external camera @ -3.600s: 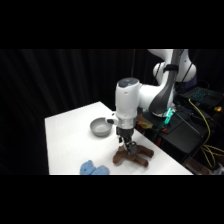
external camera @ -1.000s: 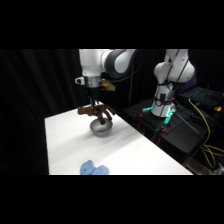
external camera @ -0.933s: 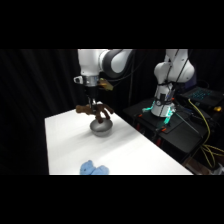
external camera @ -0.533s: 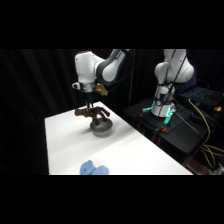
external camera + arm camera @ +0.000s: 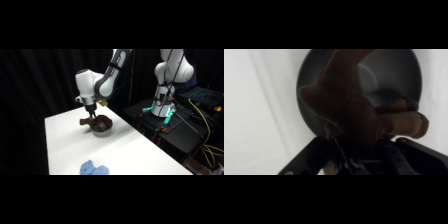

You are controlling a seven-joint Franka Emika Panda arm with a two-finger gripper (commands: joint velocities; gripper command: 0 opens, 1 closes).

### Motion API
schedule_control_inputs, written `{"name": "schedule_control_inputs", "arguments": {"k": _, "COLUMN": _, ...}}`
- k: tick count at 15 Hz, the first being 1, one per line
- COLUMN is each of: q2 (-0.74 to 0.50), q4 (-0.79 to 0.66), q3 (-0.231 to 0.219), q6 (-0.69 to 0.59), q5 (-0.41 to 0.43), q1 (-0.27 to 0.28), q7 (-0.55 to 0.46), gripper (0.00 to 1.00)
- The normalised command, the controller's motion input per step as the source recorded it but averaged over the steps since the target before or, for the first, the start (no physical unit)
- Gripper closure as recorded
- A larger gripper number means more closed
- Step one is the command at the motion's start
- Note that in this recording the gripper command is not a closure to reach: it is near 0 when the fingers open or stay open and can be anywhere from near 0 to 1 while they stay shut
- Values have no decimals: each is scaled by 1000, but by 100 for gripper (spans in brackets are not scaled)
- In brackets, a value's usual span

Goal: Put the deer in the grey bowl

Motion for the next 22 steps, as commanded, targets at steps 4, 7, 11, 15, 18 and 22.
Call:
{"name": "schedule_control_inputs", "arguments": {"k": 4, "q2": -28, "q4": 87, "q3": 91, "q6": -28, "q5": 139, "q1": -138, "q7": -254, "gripper": 0}}
{"name": "schedule_control_inputs", "arguments": {"k": 7, "q2": -161, "q4": -26, "q3": 87, "q6": -101, "q5": 119, "q1": -140, "q7": -290, "gripper": 0}}
{"name": "schedule_control_inputs", "arguments": {"k": 11, "q2": -253, "q4": -23, "q3": 59, "q6": -247, "q5": 74, "q1": -88, "q7": -222, "gripper": 0}}
{"name": "schedule_control_inputs", "arguments": {"k": 15, "q2": -488, "q4": 10, "q3": 4, "q6": -466, "q5": 34, "q1": -69, "q7": -214, "gripper": 0}}
{"name": "schedule_control_inputs", "arguments": {"k": 18, "q2": -471, "q4": 150, "q3": -33, "q6": -598, "q5": 56, "q1": -64, "q7": -217, "gripper": 0}}
{"name": "schedule_control_inputs", "arguments": {"k": 22, "q2": -292, "q4": 234, "q3": -43, "q6": -475, "q5": 81, "q1": -22, "q7": -176, "gripper": 0}}
